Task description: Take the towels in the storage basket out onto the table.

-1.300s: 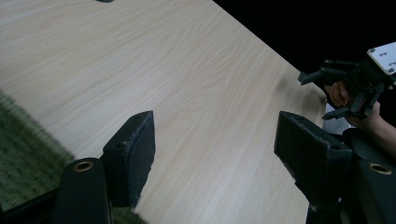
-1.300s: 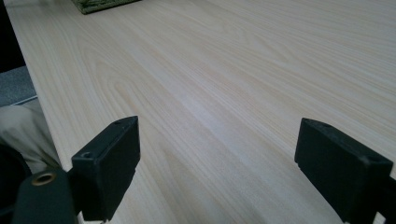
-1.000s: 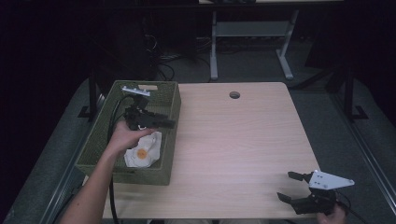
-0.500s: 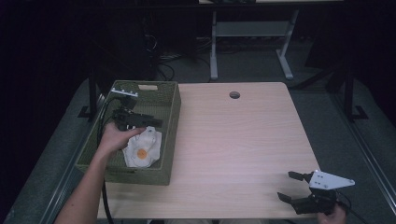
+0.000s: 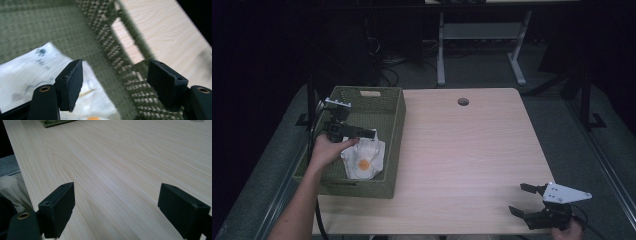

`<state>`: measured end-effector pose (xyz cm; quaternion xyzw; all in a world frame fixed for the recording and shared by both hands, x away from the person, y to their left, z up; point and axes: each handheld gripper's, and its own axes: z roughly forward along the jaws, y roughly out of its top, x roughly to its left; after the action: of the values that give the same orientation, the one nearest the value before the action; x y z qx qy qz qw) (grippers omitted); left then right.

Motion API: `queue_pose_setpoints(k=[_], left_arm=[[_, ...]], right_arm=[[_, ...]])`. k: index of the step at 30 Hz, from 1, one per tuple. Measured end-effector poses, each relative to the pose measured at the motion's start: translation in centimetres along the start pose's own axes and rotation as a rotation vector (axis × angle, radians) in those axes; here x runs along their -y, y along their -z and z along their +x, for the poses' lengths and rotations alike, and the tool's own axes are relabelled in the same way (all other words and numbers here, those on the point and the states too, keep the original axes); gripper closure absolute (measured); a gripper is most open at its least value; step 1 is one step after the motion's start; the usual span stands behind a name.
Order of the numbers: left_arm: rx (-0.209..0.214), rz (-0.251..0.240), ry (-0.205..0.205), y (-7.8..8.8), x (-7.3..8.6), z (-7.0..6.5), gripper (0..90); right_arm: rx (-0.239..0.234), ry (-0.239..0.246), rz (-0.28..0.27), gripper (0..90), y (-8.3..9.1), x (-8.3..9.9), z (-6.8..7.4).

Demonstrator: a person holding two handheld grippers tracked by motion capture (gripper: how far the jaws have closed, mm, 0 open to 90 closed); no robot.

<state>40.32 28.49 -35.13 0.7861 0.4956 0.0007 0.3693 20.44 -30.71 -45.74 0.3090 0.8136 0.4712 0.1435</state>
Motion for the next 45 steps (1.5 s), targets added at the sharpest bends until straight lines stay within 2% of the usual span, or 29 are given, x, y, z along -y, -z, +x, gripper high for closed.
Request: queue_pose_setpoints(k=[5, 10, 14, 17, 23, 24, 26, 28, 41, 45], left_arm=[[-0.097, 0.077, 0.031, -0.6, 0.8, 1.1, 29.6], [-0.147, 0.129, 0.058, -1.3, 1.4, 1.6, 29.2], [-0.169, 0.206, 0.077, -2.1, 1.9, 1.8, 29.2], [-0.19, 0.218, 0.081, -2.3, 2.2, 1.9, 29.0], [-0.254, 0.279, 0.09, -2.9, 2.4, 2.2, 28.9], [-0.254, 0.284, 0.105, -3.0, 2.4, 2.1, 28.8], [-0.288, 0.306, 0.095, -3.4, 2.4, 2.1, 29.7], [-0.287, 0.337, 0.101, -3.8, 2.4, 2.2, 29.2], [-0.36, 0.489, 0.093, -7.0, 2.6, 1.8, 28.3], [-0.38, 0.508, 0.091, -7.3, 2.4, 1.8, 30.3]], right_arm=[[-0.001, -0.001, -0.001, 13.8, 0.0, 0.0, 0.0], [0.0, 0.002, -0.007, 13.8, 0.1, 0.0, -0.1], [0.001, 0.001, -0.007, 13.8, 0.1, 0.0, 0.0], [0.003, 0.002, -0.007, 13.8, 0.2, 0.0, 0.0], [0.002, 0.002, -0.008, 13.8, 0.2, -0.1, 0.1], [0.002, 0.002, -0.007, 13.8, 0.2, -0.1, 0.1], [0.002, 0.005, -0.006, 13.8, 0.3, -0.1, 0.1], [0.003, 0.007, -0.005, 13.8, 0.3, -0.1, 0.1], [0.003, 0.015, -0.011, 13.8, 0.4, -0.2, 0.2], [0.003, 0.018, -0.012, 13.8, 0.4, -0.2, 0.1]])
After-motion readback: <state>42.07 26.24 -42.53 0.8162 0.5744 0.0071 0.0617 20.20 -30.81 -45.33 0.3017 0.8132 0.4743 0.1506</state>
